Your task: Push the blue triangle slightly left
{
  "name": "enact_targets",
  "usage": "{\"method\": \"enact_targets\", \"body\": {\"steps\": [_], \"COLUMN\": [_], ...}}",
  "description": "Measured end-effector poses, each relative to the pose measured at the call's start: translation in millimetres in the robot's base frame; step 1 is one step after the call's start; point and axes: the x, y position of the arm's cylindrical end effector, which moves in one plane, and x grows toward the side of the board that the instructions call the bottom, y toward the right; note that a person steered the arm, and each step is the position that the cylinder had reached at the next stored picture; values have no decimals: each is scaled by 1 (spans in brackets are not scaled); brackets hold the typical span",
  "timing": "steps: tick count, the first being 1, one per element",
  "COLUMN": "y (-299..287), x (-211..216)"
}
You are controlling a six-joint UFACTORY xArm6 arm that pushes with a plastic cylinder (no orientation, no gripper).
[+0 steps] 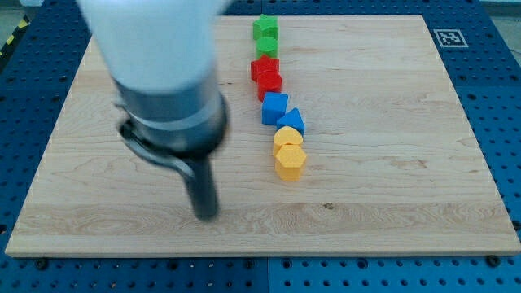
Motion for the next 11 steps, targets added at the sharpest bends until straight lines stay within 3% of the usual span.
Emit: {"method": "enact_targets", "body": {"steps": [1,2,4,7,11], "y": [111,194,143,125,99], "x": [18,-11,-96,-134,-142]}}
